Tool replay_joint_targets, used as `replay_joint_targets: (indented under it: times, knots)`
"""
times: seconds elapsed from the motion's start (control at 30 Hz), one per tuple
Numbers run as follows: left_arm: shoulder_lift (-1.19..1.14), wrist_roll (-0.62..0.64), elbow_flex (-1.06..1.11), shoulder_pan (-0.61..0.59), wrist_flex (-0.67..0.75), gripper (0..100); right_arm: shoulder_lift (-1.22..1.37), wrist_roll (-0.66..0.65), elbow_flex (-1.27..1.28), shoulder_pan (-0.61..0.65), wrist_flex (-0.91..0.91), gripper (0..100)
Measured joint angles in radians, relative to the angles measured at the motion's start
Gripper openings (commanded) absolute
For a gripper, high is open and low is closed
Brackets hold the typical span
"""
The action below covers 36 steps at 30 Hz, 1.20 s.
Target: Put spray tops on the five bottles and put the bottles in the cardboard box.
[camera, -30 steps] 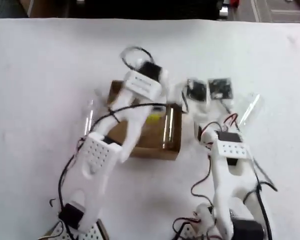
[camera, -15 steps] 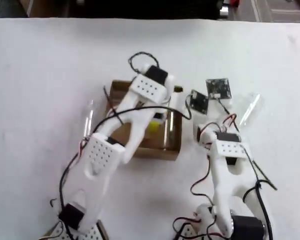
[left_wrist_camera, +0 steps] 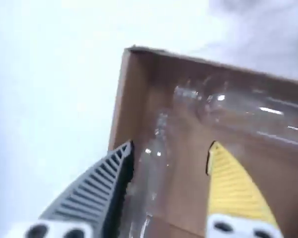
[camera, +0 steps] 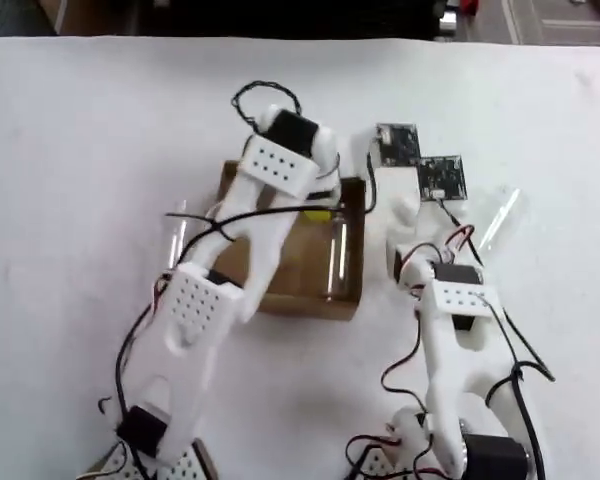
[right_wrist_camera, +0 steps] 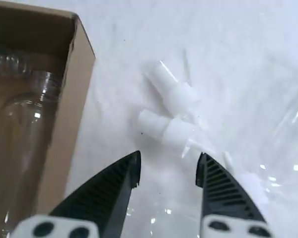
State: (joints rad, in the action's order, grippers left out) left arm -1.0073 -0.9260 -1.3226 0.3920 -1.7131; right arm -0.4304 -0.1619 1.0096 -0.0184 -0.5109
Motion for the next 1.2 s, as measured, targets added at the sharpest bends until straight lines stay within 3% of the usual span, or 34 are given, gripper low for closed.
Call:
replay_joint_targets:
  times: [0.27,0.43,0.6,0.9,1.2]
  knots:
    - [0.002,0.015,0.132,-0.02,0.123,23,0.003,0.0,0.002,0.002,-0.003,16.3]
    - [0.003,-0.123,0.222,-0.021,0.127,23,0.003,0.0,0.002,-0.002,-0.003,16.3]
    - [0.003,-0.149,0.222,-0.035,0.12,23,0.003,0.0,0.002,0.002,-0.003,16.3]
    - [0.051,-0.212,0.147,-0.112,-0.048,23,0.003,0.0,0.002,0.0,-0.003,16.3]
    - [0.051,-0.215,0.092,-0.135,-0.06,23,0.003,0.0,0.002,0.0,-0.003,16.3]
